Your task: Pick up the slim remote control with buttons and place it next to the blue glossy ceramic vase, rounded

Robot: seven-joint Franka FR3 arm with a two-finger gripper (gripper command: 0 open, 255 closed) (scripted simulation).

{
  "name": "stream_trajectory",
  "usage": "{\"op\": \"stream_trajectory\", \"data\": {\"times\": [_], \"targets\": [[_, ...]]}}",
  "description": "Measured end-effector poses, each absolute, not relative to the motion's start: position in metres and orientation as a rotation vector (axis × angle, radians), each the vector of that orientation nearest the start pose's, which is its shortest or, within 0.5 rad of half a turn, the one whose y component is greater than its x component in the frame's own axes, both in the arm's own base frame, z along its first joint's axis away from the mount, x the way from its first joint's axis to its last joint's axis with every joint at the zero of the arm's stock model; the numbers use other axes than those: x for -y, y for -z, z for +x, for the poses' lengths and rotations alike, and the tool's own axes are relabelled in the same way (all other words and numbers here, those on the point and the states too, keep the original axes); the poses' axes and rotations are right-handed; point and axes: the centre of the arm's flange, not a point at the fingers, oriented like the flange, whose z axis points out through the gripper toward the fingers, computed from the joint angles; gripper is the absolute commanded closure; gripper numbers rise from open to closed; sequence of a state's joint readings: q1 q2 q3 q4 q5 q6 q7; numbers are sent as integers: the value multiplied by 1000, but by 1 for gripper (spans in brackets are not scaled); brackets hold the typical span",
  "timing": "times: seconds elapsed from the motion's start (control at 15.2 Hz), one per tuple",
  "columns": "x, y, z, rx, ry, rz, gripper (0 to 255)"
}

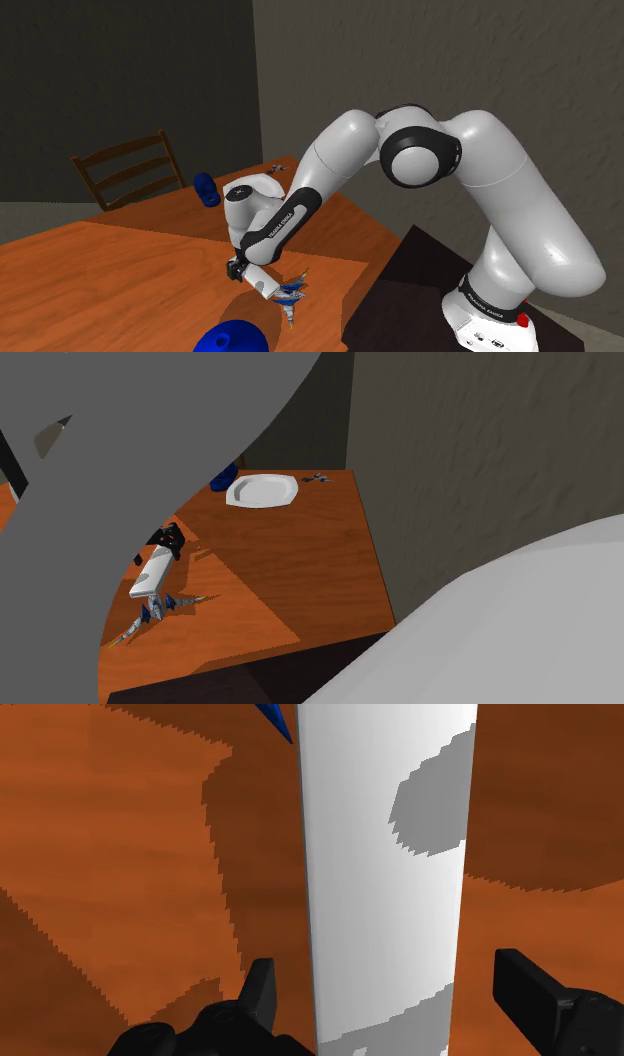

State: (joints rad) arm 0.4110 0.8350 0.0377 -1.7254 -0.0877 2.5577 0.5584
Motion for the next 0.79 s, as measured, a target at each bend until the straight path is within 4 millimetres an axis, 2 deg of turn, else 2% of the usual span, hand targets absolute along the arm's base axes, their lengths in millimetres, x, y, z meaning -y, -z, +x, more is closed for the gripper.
{"op": "stream_trajectory", "data": {"times": [0.13,0.33,0.4,0.79], "targets": [[-285,-107,592,-77,13,-3159,0],[-285,-141,592,-77,14,-3159,0],[-286,-146,592,-77,15,-3159,0],[-286,-151,592,-77,14,-3159,0]]}}
